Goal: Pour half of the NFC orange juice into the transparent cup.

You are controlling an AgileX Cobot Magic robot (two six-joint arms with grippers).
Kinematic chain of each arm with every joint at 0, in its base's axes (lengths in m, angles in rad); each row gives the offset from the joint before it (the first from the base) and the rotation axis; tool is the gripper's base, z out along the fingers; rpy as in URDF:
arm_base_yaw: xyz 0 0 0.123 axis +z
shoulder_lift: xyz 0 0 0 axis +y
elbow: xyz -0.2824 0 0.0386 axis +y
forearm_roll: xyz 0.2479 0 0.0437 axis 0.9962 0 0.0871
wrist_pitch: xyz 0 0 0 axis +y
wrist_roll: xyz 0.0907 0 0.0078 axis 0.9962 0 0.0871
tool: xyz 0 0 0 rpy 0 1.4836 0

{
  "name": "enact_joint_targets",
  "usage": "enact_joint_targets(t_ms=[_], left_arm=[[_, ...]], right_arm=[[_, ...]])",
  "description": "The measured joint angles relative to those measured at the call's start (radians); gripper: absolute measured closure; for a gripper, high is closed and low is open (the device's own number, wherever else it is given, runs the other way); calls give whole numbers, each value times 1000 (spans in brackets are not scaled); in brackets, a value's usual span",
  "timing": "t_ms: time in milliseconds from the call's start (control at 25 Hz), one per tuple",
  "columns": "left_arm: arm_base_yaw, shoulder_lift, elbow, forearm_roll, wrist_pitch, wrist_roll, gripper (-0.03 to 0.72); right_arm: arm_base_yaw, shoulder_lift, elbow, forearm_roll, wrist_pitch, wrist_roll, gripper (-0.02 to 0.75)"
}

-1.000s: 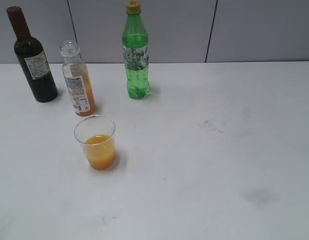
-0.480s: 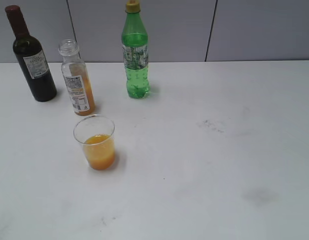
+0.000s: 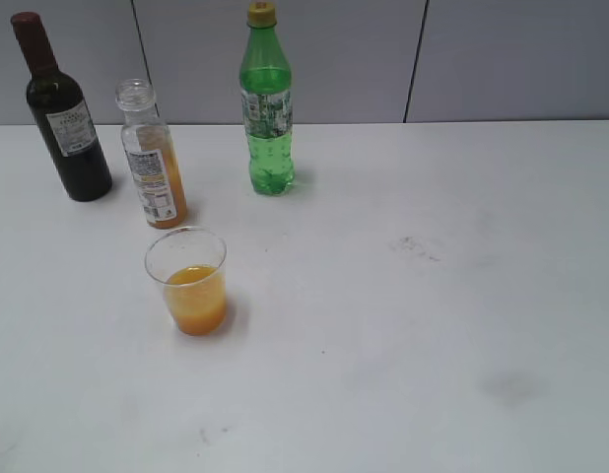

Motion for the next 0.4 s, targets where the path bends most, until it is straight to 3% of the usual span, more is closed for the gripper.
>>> enact_joint_targets(t_ms=[400], left_arm=[[0,0,0,-64,-5,99,95]], right_arm=[[0,0,0,0,0,1,186]])
